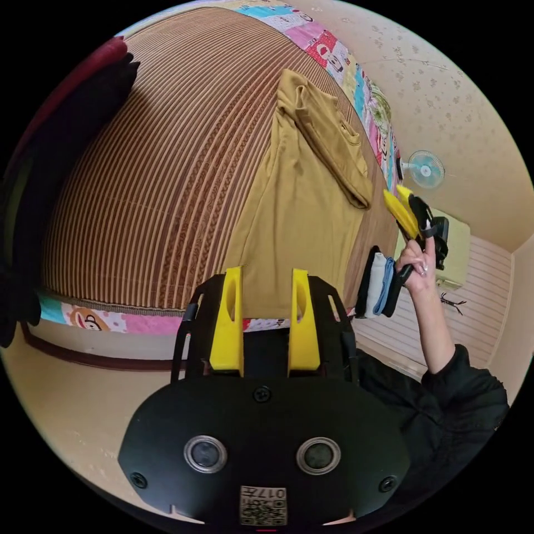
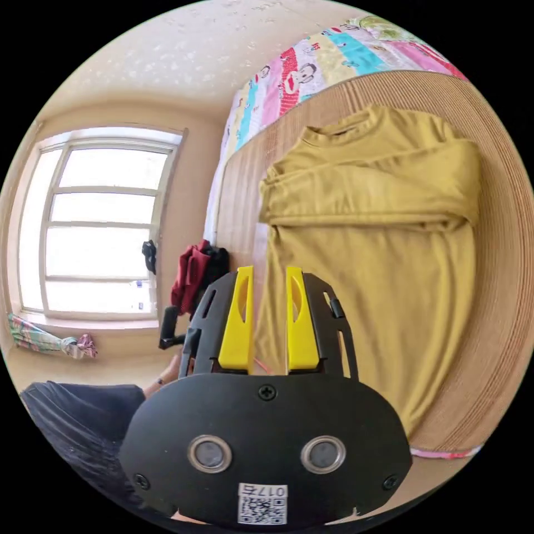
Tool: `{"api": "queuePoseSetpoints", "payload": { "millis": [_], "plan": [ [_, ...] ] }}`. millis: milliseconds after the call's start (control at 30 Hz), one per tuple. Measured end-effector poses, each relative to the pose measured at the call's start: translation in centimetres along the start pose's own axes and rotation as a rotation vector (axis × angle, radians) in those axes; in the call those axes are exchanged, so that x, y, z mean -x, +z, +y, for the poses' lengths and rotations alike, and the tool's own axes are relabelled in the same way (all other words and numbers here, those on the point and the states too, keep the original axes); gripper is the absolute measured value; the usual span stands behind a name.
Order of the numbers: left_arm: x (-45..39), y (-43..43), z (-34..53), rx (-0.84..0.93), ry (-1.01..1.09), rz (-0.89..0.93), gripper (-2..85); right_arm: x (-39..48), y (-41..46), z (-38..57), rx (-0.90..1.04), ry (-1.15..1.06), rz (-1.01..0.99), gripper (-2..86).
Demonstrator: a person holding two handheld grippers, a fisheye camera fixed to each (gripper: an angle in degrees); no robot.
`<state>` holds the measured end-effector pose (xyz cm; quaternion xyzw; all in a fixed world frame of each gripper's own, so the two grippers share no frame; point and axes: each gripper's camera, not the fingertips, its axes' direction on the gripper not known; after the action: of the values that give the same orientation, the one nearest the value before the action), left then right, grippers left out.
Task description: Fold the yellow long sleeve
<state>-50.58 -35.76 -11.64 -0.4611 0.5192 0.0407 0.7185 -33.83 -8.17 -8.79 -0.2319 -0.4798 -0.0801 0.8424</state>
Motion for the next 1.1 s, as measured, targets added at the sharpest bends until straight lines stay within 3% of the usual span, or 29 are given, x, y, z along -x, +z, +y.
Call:
{"api": "queuePoseSetpoints", "payload": {
  "millis": [100, 200, 267, 367, 467, 567, 667, 767, 833, 900, 1000, 1100],
  "plan": [
    [0.7, 0.6, 0.1, 0.029, 0.077, -0.092, 13.0, -4.8, -1.2, 6.4, 0.088, 0.089, 0.312, 10.6],
    [0.3, 2.3, -0.4, 0.093, 0.185, -0.149, 13.3, -8.8, -2.2, 11.5, 0.183, 0.191, 0.472, 11.8],
    [0.2, 3.8, -0.9, 0.150, 0.219, -0.168, 13.4, -10.5, -2.2, 13.4, 0.235, 0.241, 0.486, 12.2],
    [0.1, 5.5, -1.1, 0.194, 0.253, -0.267, 11.8, -12.4, -0.7, 14.9, 0.329, 0.306, 0.357, 12.3],
    [-0.4, 5.0, -1.2, 0.215, 0.292, -0.356, 7.3, -12.4, -1.1, 15.5, 0.268, 0.357, 0.387, 9.6],
    [0.3, 4.7, -0.8, 0.338, 0.280, -0.253, 4.0, -12.1, -1.9, 16.5, 0.311, 0.288, 0.235, 4.0],
    [1.9, 2.5, 1.2, 0.394, 0.230, -0.010, 3.4, -12.7, -6.4, 19.3, 0.269, 0.299, 0.097, 2.7],
    [3.7, -1.2, 4.1, 0.397, 0.159, 0.460, 3.3, -13.7, -13.6, 23.9, 0.050, 0.324, -0.282, 2.2],
    [4.7, -5.3, 5.5, 0.253, 0.093, 0.834, 3.3, -13.6, -17.5, 25.8, -0.102, 0.302, -0.489, 2.1],
    [4.8, -8.5, 5.2, 0.128, 0.092, 0.986, 3.3, -13.3, -20.8, 25.9, -0.250, 0.303, -0.653, 2.0],
    [4.3, -13.3, 1.3, -0.075, 0.122, 0.971, 3.4, -12.1, -21.7, 20.6, -0.316, 0.240, -0.729, 2.3],
    [3.9, -14.3, -5.9, -0.178, 0.076, 0.936, 3.7, -11.8, -20.3, 11.6, -0.331, 0.264, -0.684, 3.0]
  ]
}}
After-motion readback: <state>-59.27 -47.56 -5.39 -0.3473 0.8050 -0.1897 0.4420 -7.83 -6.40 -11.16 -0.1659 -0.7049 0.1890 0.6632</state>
